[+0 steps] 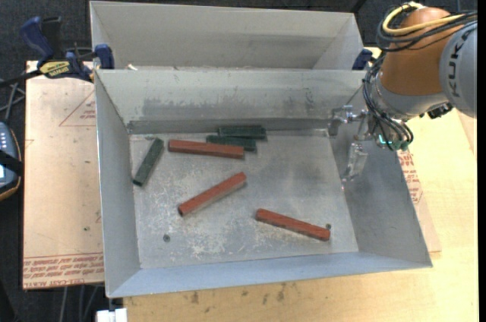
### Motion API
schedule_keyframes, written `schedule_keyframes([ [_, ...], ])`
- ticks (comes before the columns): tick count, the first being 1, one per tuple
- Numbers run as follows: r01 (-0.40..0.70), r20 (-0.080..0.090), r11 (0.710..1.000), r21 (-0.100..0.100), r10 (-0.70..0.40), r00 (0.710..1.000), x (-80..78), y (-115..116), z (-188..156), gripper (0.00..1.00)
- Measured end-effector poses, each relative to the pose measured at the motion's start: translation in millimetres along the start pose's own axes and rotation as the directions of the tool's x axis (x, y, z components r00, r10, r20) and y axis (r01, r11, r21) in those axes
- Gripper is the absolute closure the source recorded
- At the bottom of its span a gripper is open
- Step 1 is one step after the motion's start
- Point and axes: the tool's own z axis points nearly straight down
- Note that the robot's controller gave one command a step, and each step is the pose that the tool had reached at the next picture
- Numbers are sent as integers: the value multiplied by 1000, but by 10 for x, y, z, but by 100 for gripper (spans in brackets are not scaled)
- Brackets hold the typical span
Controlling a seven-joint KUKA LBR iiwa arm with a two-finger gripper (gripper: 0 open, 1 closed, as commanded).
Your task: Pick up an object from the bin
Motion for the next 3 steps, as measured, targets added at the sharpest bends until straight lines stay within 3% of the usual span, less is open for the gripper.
schedule_keyframes([
  [1, 2, 8, 1000, 1, -2, 1000, -20, 3, -50, 0],
  [2, -80, 10, 997, 1, 80, 997, 332, 452, 262, 0],
  [3, -150, 0, 989, -2, 150, 989, 524, 710, 294, 0],
])
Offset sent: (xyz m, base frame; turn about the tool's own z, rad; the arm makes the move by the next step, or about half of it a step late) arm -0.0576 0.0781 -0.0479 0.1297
